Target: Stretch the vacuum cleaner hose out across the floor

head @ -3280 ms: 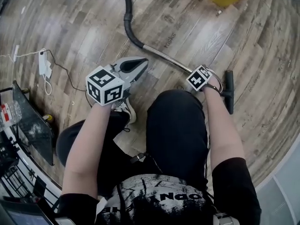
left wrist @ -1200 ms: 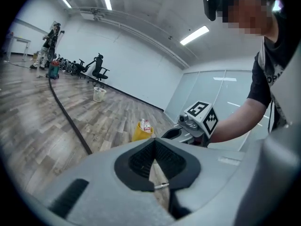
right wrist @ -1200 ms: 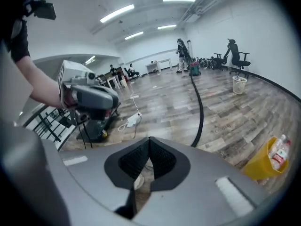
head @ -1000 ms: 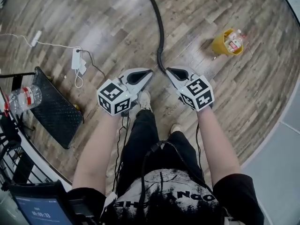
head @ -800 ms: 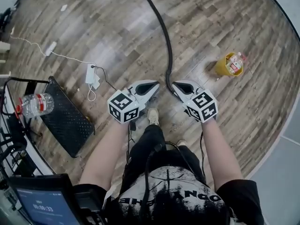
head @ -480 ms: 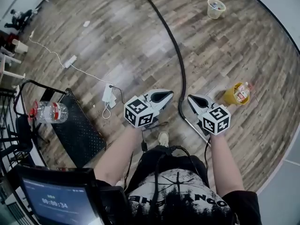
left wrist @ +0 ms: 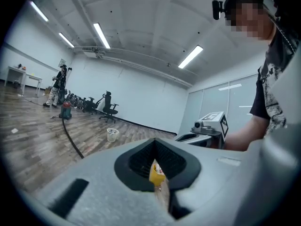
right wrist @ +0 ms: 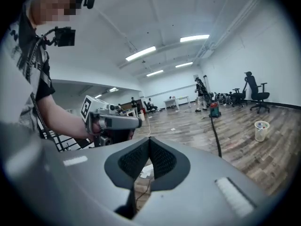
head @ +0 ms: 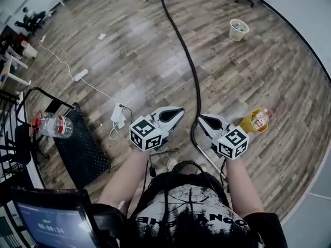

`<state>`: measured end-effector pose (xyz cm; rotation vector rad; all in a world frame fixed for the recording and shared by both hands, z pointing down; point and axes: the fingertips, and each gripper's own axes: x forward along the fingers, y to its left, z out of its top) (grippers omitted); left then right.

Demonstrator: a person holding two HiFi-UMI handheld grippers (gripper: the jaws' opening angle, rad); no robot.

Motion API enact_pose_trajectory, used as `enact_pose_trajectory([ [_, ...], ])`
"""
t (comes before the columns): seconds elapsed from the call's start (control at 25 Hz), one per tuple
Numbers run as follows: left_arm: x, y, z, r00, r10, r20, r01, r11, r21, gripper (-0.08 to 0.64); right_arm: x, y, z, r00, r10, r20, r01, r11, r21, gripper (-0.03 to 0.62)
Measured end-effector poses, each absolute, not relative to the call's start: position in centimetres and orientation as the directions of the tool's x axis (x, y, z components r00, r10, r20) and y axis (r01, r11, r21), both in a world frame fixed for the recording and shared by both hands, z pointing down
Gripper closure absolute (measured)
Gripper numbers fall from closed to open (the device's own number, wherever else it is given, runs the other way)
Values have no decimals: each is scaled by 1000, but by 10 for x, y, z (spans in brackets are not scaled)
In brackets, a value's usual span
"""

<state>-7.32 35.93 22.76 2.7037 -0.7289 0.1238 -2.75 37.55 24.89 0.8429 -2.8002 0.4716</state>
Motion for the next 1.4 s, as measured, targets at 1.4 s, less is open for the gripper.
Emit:
enact_pose_trajectory([
  [1.4, 39, 428, 138, 826, -561, 57, -562, -812, 157, 560, 107, 431, 151, -871, -489, 34, -489, 862, -130, 586],
])
